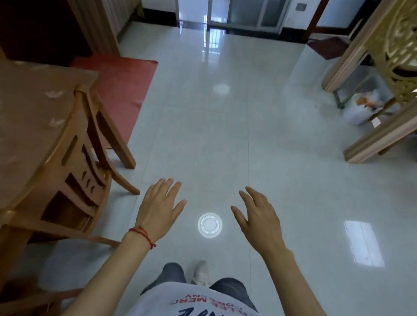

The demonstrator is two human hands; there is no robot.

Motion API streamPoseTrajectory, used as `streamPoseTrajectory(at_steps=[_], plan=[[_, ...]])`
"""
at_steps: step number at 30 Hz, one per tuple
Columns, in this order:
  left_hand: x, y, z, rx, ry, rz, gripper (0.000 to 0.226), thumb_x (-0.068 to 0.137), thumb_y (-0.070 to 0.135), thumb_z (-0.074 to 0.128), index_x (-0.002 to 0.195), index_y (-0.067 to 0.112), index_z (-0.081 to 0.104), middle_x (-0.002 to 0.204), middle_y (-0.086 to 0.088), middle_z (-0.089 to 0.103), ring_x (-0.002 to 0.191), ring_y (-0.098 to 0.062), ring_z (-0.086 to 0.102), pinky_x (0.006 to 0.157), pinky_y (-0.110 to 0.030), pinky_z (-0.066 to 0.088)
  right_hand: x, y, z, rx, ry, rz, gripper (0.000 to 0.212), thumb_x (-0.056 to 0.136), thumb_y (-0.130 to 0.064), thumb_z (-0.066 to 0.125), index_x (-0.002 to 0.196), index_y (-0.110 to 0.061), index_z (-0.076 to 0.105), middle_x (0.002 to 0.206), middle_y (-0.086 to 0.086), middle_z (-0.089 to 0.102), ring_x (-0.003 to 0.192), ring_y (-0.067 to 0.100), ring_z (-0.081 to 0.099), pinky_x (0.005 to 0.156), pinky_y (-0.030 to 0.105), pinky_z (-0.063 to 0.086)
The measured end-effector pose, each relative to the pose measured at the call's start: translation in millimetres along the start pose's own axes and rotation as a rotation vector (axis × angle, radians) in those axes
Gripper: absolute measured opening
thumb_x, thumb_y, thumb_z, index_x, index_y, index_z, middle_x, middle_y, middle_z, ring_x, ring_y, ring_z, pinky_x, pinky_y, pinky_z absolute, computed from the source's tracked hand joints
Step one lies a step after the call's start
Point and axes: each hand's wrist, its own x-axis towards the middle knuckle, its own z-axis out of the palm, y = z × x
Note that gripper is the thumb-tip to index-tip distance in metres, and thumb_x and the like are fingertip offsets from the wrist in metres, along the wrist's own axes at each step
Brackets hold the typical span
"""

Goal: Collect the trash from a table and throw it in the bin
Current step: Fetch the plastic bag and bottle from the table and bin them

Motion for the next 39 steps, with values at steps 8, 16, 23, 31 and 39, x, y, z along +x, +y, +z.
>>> streamPoseTrajectory(at_steps=[8, 16, 23, 31, 39], plan=[[131, -23, -8, -0.033, -0.015, -0.046, 0.061, 0.087, 0.046, 0.034, 0.132, 0.006, 0.046, 0.137, -0.018, 0.047, 0.129, -0.036, 0.039, 0.108, -0.044, 0.027, 142, 16, 14, -0.025, -0.02, -0.061, 0.052, 0.086, -0.045, 0.038, 0.111, -0.007, 0.063, 0.118, 0.014, 0.063, 0.103, 0.031, 0.063, 0.076, 0.04, 0.054], [296, -73, -35, -0.073, 0.01, -0.067, 0.072, 0.085, 0.054, 0.019, 0.134, 0.006, 0.043, 0.14, -0.017, 0.043, 0.132, -0.036, 0.035, 0.11, -0.044, 0.023, 318, 10, 32, -0.025, -0.034, -0.058, 0.05, 0.087, -0.044, 0.04, 0.11, -0.007, 0.063, 0.118, 0.014, 0.063, 0.103, 0.031, 0.063, 0.077, 0.04, 0.053], [416, -106, -62, -0.065, 0.01, -0.077, 0.076, 0.083, 0.055, 0.015, 0.135, 0.007, 0.042, 0.141, -0.017, 0.042, 0.134, -0.034, 0.032, 0.111, -0.043, 0.022, 442, 10, 43, 0.017, -0.047, -0.051, 0.046, 0.087, -0.04, 0.048, 0.115, -0.006, 0.061, 0.124, 0.015, 0.059, 0.109, 0.032, 0.059, 0.084, 0.041, 0.05], [544, -136, -65, -0.103, 0.015, -0.174, 0.074, 0.083, 0.054, 0.018, 0.133, 0.006, 0.044, 0.14, -0.018, 0.044, 0.133, -0.035, 0.033, 0.109, -0.045, 0.025, 590, 24, 67, 0.013, -0.111, -0.132, 0.053, 0.088, -0.046, 0.038, 0.115, -0.006, 0.061, 0.124, 0.014, 0.06, 0.11, 0.032, 0.059, 0.084, 0.042, 0.051], [671, -162, -93, -0.105, 0.09, -0.278, 0.073, 0.083, 0.054, 0.019, 0.133, 0.007, 0.044, 0.139, -0.018, 0.044, 0.133, -0.035, 0.033, 0.109, -0.045, 0.026, 745, 26, 76, 0.011, -0.154, -0.269, 0.054, 0.087, -0.046, 0.036, 0.113, -0.006, 0.062, 0.121, 0.015, 0.062, 0.106, 0.033, 0.061, 0.08, 0.043, 0.052]])
